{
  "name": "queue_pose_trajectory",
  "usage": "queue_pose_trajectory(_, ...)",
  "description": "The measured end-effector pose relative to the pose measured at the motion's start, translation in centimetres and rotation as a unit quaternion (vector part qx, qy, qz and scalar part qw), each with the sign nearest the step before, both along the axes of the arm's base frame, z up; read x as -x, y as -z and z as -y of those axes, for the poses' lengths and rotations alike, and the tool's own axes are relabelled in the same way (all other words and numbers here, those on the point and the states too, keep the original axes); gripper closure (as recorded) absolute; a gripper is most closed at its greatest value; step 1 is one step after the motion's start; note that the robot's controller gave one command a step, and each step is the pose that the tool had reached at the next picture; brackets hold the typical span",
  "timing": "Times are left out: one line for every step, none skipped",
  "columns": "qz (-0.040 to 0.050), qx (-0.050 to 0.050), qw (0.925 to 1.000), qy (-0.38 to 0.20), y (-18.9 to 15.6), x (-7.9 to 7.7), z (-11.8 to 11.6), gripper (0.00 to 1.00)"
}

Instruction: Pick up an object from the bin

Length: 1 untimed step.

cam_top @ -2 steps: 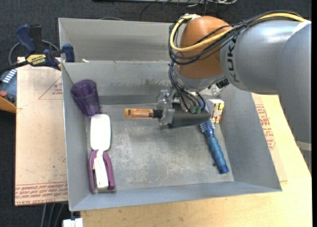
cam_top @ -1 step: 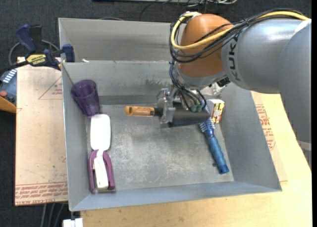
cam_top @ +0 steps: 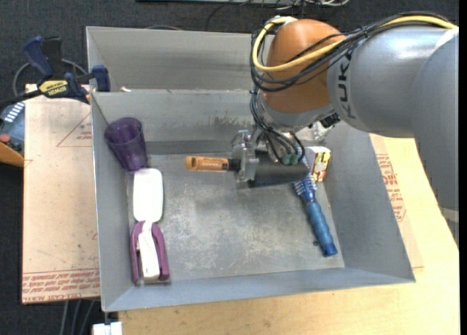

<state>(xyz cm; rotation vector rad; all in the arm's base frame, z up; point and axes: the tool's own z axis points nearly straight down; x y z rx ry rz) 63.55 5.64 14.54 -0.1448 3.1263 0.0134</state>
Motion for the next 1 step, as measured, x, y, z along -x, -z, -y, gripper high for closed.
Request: queue_pose_trajectory(0.0005,0.0,1.0,0.0,-0.68,0.0,0.0,1.0)
